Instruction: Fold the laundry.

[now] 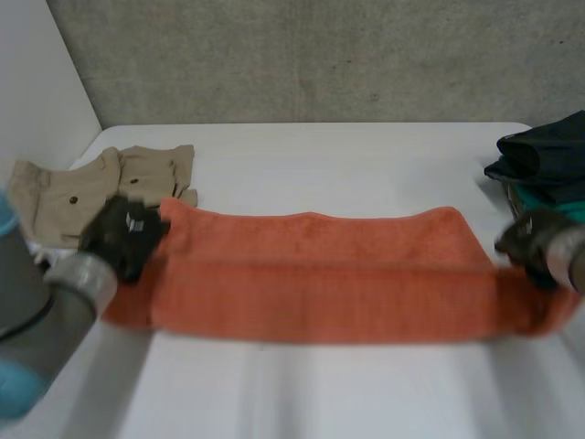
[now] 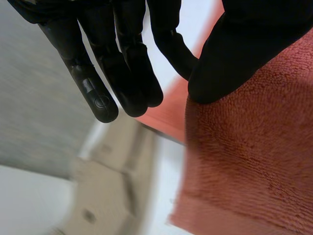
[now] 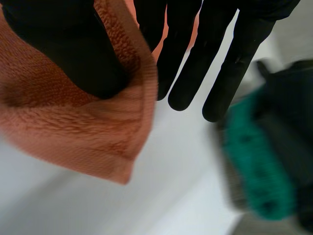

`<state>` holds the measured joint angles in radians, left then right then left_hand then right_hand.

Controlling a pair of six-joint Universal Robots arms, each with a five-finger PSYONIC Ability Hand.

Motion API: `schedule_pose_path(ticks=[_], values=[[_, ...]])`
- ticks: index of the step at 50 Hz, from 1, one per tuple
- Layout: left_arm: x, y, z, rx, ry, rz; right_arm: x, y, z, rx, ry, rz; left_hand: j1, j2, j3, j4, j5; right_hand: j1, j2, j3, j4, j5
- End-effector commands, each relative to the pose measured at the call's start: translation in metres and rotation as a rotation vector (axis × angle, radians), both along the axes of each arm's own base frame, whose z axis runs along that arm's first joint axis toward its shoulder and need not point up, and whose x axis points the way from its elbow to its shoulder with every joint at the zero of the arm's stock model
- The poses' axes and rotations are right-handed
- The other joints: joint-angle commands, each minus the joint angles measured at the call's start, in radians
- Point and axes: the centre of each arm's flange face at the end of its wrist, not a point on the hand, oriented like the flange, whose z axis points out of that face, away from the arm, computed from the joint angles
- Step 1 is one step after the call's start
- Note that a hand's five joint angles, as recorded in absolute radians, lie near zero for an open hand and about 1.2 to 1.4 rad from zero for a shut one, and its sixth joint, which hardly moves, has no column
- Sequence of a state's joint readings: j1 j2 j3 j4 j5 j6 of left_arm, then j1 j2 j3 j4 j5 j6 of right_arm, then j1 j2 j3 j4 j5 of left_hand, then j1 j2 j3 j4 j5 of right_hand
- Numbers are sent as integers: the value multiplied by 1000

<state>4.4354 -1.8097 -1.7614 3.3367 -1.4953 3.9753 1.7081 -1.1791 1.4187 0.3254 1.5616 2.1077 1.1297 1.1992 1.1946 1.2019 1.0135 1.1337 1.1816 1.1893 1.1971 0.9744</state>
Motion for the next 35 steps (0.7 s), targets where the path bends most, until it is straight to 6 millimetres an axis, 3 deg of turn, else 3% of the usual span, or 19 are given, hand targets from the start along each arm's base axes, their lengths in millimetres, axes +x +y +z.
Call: schedule_pose_path(ticks=[1, 3, 4, 8, 12, 14, 18, 21, 25, 26, 30, 33, 35], values=[[-29, -91, 86, -429, 118, -2, 41, -64, 98, -524, -251, -7, 267, 197, 202, 194, 208, 263, 215, 207, 199, 247], [-32, -103, 117, -554, 157, 2, 45, -79, 139, -758, -363, 3, 267, 197, 202, 194, 208, 263, 215, 207, 199, 247], [-33, -111, 150, -688, 208, 11, 46, -83, 151, -833, -397, 7, 267, 197, 202, 194, 208, 263, 215, 207, 199, 247], [-28, -118, 215, -973, 376, 29, 48, -83, 208, -1190, -542, 42, 267, 197, 202, 194, 208, 263, 215, 207, 199, 247], [-21, -119, 236, -1065, 503, 31, 54, -80, 219, -1269, -564, 71, 267, 197, 202, 194, 208, 263, 215, 207, 199, 247], [-19, -121, 234, -1047, 513, 35, 57, -80, 216, -1261, -569, 82, 267, 197, 202, 194, 208, 263, 215, 207, 199, 247], [-18, -126, 206, -937, 487, 47, 69, -83, 194, -1194, -577, 95, 267, 197, 202, 194, 208, 263, 215, 207, 199, 247], [-19, -126, 172, -831, 454, 57, 73, -84, 175, -1131, -564, 98, 267, 197, 202, 194, 208, 263, 215, 207, 199, 247], [-19, -123, 129, -705, 415, 67, 77, -90, 134, -994, -528, 105, 267, 197, 202, 194, 208, 263, 215, 207, 199, 247], [-19, -122, 120, -678, 409, 69, 80, -92, 109, -915, -509, 111, 267, 197, 202, 194, 208, 263, 215, 207, 199, 247], [-18, -108, 67, -526, 352, 71, 80, -94, 55, -747, -467, 105, 267, 197, 202, 194, 208, 263, 215, 207, 199, 247], [-19, -99, 43, -453, 327, 58, 78, -92, 16, -634, -425, 90, 267, 197, 202, 194, 208, 263, 215, 207, 199, 247], [-18, -88, 21, -378, 295, 42, 75, -88, 1, -584, -411, 79, 267, 197, 202, 194, 208, 263, 215, 207, 199, 247]])
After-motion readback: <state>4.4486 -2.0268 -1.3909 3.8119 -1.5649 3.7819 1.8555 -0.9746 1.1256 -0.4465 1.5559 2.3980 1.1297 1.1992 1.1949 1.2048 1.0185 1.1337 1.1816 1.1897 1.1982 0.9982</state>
